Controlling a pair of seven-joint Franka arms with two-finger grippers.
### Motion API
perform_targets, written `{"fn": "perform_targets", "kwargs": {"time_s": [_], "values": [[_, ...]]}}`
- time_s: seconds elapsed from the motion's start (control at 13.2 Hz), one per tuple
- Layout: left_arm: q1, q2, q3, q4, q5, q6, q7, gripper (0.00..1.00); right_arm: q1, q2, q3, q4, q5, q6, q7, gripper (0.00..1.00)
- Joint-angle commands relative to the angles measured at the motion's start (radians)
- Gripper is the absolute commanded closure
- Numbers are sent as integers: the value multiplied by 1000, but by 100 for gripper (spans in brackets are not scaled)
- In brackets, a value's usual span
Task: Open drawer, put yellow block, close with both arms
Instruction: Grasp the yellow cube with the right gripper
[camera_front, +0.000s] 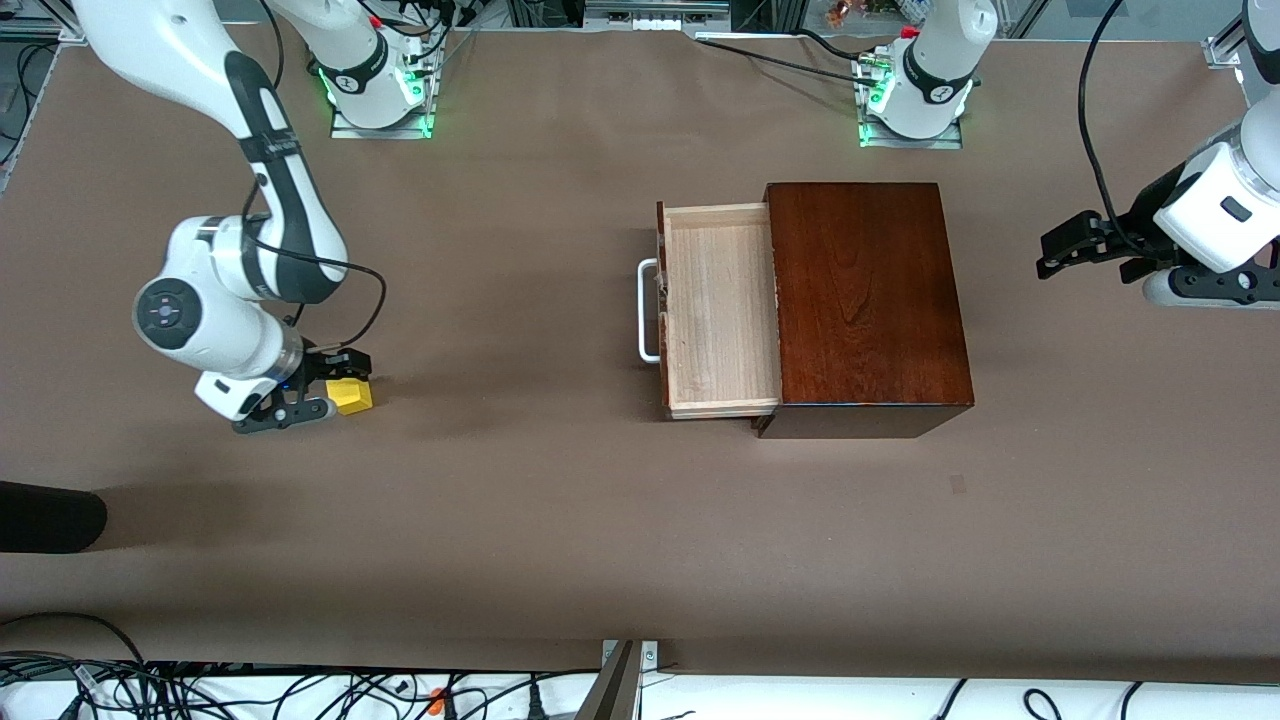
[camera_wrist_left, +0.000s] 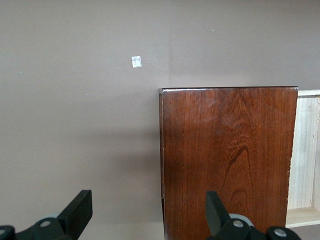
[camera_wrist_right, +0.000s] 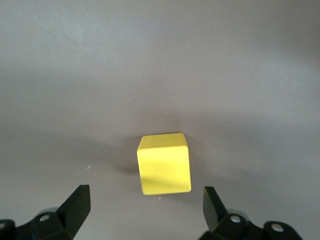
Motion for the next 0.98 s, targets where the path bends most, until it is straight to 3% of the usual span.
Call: {"fn": "perform_targets", "kwargs": {"time_s": [0.0, 0.38, 0.45, 0.61, 0.91], "values": [[-9, -24, 15, 1, -6, -12, 16, 0, 2, 3, 3, -67, 16, 76, -16, 0], [-15, -22, 5, 7, 72, -49, 18, 0, 0, 58, 4, -73, 17, 159, -73, 1], [-15, -22, 5, 7, 87, -46, 18, 0, 0, 62, 4, -72, 16, 164, -73, 6], [-16, -13, 5, 11, 103, -46, 16, 0, 0, 65, 4, -72, 16, 164, -76, 24], [-21, -1, 5, 42, 106, -43, 16, 0, -1, 72, 4, -69, 17, 176, -129, 77]]}}
